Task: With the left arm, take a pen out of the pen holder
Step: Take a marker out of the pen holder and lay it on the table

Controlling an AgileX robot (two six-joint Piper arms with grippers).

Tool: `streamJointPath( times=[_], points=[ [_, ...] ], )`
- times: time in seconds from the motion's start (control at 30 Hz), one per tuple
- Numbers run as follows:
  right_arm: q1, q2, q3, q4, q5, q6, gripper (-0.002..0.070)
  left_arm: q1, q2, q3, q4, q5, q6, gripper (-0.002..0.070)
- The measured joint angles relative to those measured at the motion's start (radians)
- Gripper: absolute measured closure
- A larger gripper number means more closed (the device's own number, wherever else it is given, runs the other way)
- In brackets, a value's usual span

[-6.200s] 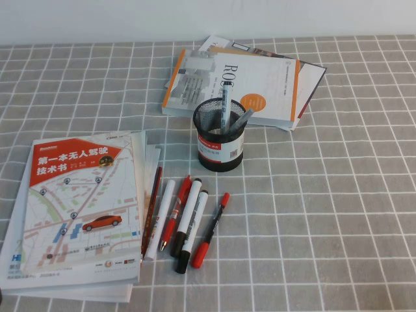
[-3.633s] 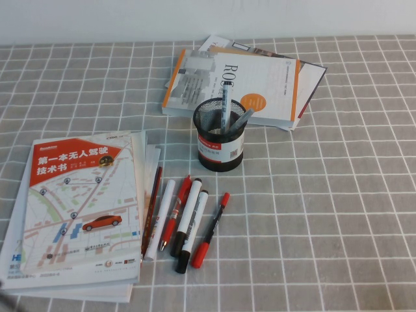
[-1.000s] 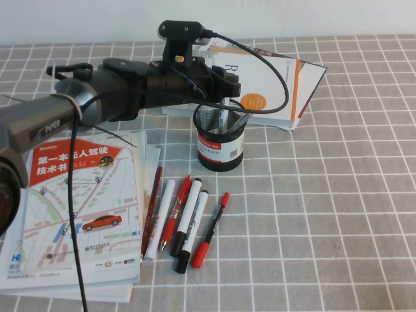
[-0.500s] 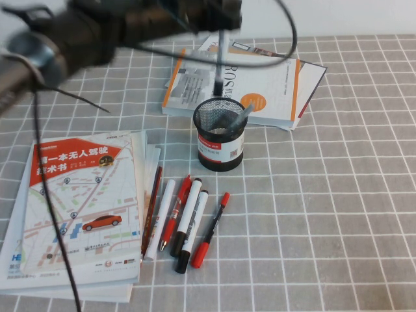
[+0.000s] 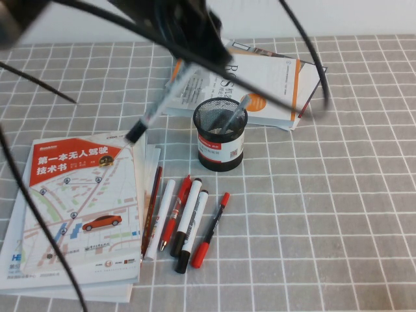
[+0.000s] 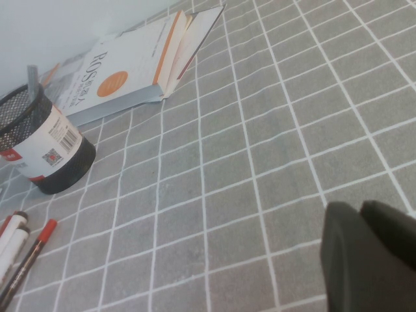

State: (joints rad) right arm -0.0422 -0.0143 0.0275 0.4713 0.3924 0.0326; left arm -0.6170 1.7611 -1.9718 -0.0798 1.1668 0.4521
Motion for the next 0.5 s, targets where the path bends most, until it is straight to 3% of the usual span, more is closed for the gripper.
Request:
streamJointPath(
  times=[0.13,0.23,0.37,0.5],
  points=[
    [0.000,0.000,0.000,0.000,0.000,0.000,0.0689,-0.119,0.032,0.000,0.131,0.078,-0.126,0.0565],
    [0.000,0.000,0.000,0.000,0.000,0.000,0.0689,-0.176,0.071,0.000,0.121,0.081,-0.202,0.0565],
    [0.000,0.000,0.000,0.000,0.000,0.000,0.0689,-0.186,0.143,0.000,-0.010,0.082,-0.246,0.0565],
    [0.000,0.000,0.000,0.000,0.000,0.000,0.0689,-0.184,0.235,0.000,-0.057,0.082,-0.277,0.0565]
  ],
)
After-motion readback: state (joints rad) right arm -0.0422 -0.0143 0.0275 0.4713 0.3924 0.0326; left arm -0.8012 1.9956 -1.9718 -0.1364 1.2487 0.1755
